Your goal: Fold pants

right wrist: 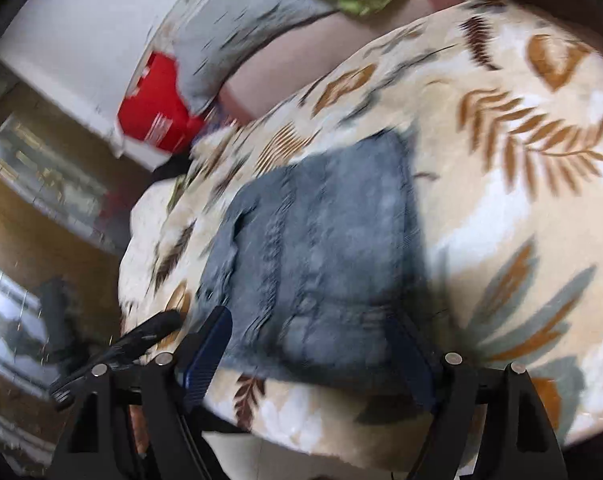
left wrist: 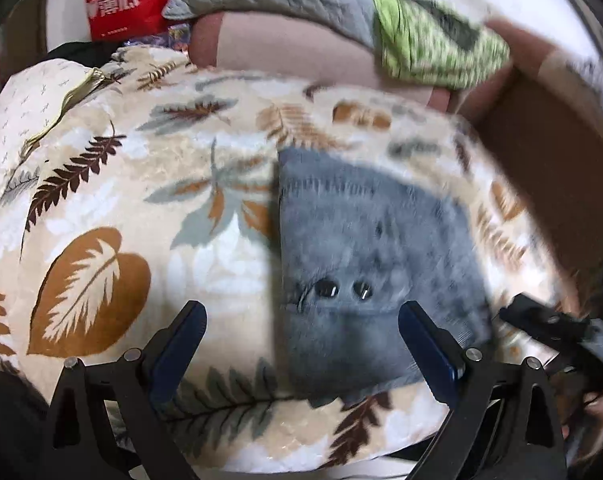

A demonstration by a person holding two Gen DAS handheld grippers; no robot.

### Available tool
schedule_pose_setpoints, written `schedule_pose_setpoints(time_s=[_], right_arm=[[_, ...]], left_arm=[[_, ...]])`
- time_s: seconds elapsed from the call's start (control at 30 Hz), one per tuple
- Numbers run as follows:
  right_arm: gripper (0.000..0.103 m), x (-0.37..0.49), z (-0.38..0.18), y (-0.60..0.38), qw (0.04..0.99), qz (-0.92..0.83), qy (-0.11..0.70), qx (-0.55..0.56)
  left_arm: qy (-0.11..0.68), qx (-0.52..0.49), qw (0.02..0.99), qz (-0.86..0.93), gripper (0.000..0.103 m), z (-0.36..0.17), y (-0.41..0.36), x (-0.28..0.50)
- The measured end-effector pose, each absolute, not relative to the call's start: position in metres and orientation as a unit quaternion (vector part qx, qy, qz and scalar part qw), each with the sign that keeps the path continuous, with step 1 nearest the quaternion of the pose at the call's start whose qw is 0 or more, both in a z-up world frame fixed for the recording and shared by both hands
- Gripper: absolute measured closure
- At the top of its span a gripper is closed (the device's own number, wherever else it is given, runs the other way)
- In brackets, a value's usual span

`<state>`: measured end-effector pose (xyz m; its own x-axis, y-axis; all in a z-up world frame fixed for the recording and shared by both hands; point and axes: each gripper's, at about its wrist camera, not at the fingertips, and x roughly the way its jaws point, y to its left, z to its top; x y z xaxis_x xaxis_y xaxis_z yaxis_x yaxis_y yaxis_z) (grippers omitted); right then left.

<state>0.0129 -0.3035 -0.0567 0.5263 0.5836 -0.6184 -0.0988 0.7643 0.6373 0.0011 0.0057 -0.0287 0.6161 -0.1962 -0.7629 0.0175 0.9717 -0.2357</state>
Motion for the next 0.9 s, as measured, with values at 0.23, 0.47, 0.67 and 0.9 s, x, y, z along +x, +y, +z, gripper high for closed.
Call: schedule_pose_setpoints(time_s=[0.23, 0.47, 0.67, 0.9], right_arm=[[0.022, 0.019, -0.07, -0.338, 0.822, 0.151, 0.437, 0.333], [0.022, 0.042, -0.062, -0.332, 0.806, 0.18, 0.472, 0.308], [0.022, 0.092, -0.071, -0.331, 0.773, 0.204, 0.519, 0.302], [0.021, 0.106, -0.104, -0.329, 0.748, 0.223, 0.539, 0.317]], left_arm=[[0.468, -0.234, 0.849, -0.078, 0.006, -0.049, 0.05, 0.021], [0.481, -0.291, 0.813, -0.148, 0.006, -0.058, 0.045, 0.044], [0.496, -0.303, 0.795, -0.176, 0.006, -0.061, 0.031, 0.073], [0.543, -0.283, 0.768, -0.187, 0.007, -0.092, 0.017, 0.086]])
